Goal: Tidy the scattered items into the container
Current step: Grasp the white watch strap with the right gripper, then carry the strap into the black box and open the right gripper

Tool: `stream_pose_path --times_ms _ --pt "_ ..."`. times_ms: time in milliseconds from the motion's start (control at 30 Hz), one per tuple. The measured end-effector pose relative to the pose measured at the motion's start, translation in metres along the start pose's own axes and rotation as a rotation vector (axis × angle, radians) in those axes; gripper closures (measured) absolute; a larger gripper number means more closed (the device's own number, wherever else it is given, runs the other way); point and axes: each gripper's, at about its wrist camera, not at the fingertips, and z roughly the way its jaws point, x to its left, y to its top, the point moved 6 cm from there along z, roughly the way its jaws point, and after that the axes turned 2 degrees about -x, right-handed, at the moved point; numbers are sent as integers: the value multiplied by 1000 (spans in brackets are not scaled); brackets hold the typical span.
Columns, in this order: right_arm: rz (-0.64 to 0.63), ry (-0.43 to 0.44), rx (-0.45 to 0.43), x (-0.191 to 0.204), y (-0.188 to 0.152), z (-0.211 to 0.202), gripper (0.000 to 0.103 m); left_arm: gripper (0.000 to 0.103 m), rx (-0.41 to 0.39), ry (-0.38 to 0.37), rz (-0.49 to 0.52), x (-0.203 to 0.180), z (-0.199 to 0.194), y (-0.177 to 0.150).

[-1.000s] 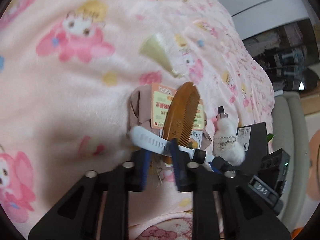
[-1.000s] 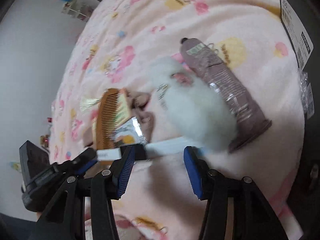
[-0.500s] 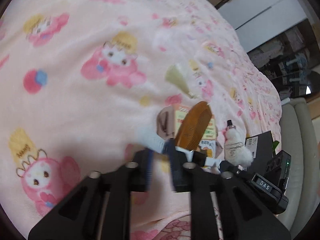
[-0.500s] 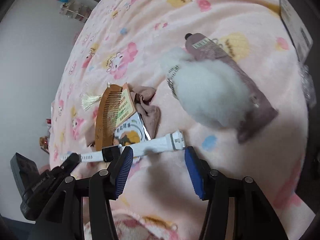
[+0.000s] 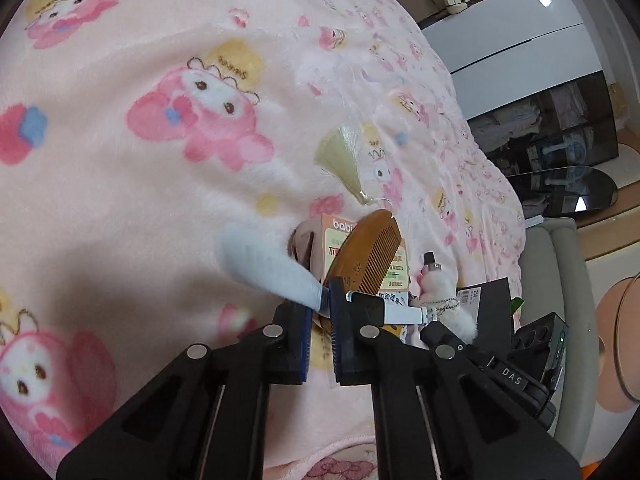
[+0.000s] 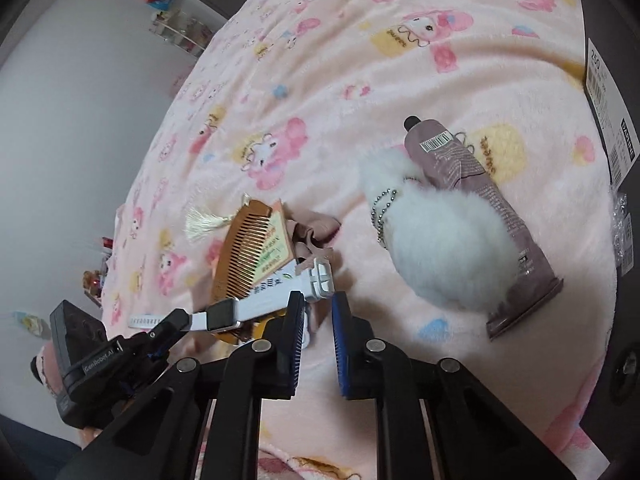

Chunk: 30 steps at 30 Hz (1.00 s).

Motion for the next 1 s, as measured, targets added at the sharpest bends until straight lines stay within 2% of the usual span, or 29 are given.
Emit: stream_pose_path --times_ms 33,67,100,133,167,267,300,333,367,433,500,600,700,800,1000 --pt "33 17 15 -2 0 0 89 88 8 5 -18 3 0 0" --pt "66 34 30 -5 -1 1 81 77 20 12 -36 7 0 -1" --pt "101 53 45 -7 -1 3 75 71 22 19 -50 12 -1 -2" --pt "128 71 53 -9 -1 4 64 63 18 30 -62 16 -3 -2" --pt "137 76 51 -10 0 5 57 61 12 34 -71 20 -5 -2" --pt "109 35 49 -12 6 15 57 61 -14 25 -109 32 -7 0" --pt "96 25 58 -12 7 21 59 61 -17 18 -130 36 -5 2" --pt "66 17 82 -8 7 29 79 64 -16 -19 -155 40 -3 4" --pt "24 4 102 -7 5 30 85 76 -15 -25 -161 41 -2 5" --pt "-35 -31 78 1 3 26 92 90 -22 2 -132 40 -4 5" --pt "-47 -10 63 6 0 16 93 96 -44 26 -90 32 -12 2" --pt "-60 10 25 15 -6 -7 94 98 -68 42 -2 5 -28 -4" --pt "-103 29 8 28 -14 -31 94 98 -59 15 69 -27 -43 -18" --pt "-131 40 -9 32 -27 -63 94 98 -65 18 161 -64 -59 -35" --pt "-119 57 -115 18 -37 -136 94 98 -41 -50 316 -149 -71 -75"
